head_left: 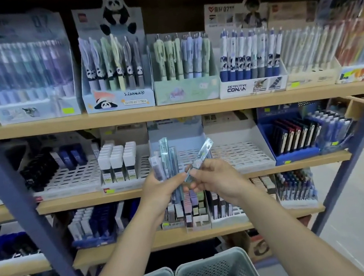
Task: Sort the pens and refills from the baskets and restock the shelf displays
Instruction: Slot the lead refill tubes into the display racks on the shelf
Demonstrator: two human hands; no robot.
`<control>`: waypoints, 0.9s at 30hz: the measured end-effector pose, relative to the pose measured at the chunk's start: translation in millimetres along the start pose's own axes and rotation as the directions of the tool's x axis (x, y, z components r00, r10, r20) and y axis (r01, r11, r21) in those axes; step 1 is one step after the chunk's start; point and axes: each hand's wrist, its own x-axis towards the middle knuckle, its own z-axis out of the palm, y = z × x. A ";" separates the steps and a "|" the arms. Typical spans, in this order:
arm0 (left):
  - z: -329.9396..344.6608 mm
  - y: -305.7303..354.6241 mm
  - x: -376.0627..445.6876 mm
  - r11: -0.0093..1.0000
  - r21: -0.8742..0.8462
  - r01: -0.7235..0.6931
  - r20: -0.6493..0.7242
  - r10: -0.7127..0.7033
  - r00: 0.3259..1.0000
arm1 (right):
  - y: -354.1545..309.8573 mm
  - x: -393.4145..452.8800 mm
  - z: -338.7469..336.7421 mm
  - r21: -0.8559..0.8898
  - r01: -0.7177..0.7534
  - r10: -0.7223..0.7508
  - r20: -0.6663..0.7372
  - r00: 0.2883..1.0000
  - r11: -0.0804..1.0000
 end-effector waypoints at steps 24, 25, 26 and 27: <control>-60.7 -35.8 20.5 0.995 0.027 0.094 -0.164 -0.088 0.982 | 22.8 75.8 34.8 -0.586 0.110 -0.248 -0.160 0.955 0.803; -60.5 -36.3 20.7 0.996 0.024 0.092 -0.170 -0.086 0.982 | 21.8 78.6 35.4 -0.587 0.106 -0.253 -0.173 0.952 0.803; -59.9 -37.4 21.3 0.996 0.021 0.089 -0.183 -0.084 0.980 | 21.3 81.7 36.4 -0.584 0.098 -0.248 -0.182 0.952 0.806; -59.1 -37.5 20.9 0.996 0.017 0.089 -0.199 -0.084 0.976 | 21.1 85.3 37.7 -0.575 0.091 -0.237 -0.185 0.954 0.813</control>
